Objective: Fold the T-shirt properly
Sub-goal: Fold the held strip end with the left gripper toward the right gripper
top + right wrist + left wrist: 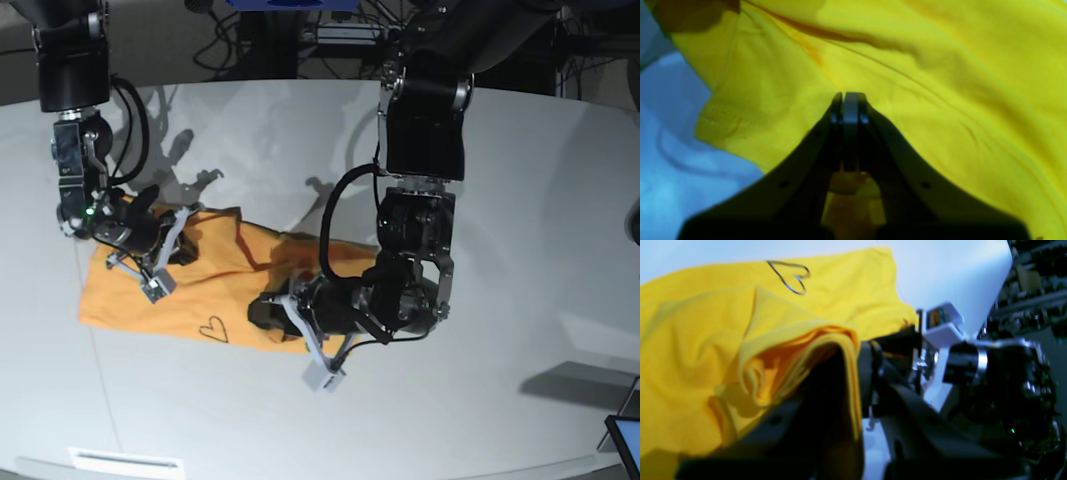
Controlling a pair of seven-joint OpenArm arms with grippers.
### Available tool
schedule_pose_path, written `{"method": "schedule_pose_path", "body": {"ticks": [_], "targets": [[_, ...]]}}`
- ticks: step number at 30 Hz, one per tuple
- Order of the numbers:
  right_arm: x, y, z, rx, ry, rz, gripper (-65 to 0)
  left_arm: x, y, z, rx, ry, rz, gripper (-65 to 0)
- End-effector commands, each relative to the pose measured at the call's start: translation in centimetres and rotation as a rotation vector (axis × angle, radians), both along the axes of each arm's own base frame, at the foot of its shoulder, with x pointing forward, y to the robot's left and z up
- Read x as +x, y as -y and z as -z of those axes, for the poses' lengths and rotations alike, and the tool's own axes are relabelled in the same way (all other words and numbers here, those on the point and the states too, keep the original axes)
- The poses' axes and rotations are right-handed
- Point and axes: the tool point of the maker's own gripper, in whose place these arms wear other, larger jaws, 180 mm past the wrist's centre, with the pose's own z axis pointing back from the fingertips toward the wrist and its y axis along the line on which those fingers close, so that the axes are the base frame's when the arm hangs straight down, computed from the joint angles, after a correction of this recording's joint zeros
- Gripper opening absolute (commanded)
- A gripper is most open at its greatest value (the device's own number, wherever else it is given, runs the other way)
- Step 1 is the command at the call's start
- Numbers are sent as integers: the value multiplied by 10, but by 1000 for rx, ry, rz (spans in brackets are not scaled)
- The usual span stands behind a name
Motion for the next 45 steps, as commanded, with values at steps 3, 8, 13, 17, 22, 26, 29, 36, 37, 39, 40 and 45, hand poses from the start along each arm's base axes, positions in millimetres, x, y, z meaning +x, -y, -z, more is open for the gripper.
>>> {"method": "schedule_pose_path", "body": {"ticks": [3,8,13,17,22,26,29,36,37,39,40,45], "targets": [[-15,13,16,-84,-76,-15,-647,8,8,-6,-37,2,0,-650],[-15,13,16,-84,-76,-15,-647,14,2,8,0,-4,-39,-650],[-15,13,16,-84,-76,-15,-647,15,1,9,14,0,-41,-650],[-15,13,16,-84,-76,-15,-647,21,1,0,10,24,-43,-650],[-15,12,16,-85,-77,-17,-647,26,10,-13,-11,48,-36,-650],[-15,12,16,-85,-77,-17,-647,30,20,-21,-25,66,-34,-650],[-15,12,16,-85,-77,-17,-647,28,29,-10,33,73,-10,-650],[-15,13,16,-86,-77,-17,-647,17,46,17,64,42,28,-650],[-15,13,16,-86,-77,-17,-647,17,46,17,64,40,28,-650],[-15,13,16,-86,-77,-17,-647,18,46,15,63,48,28,-650],[-15,13,16,-86,-77,-17,-647,19,46,13,63,52,28,-650],[-15,13,16,-86,-77,-17,-647,22,44,11,61,58,20,-648]]}}
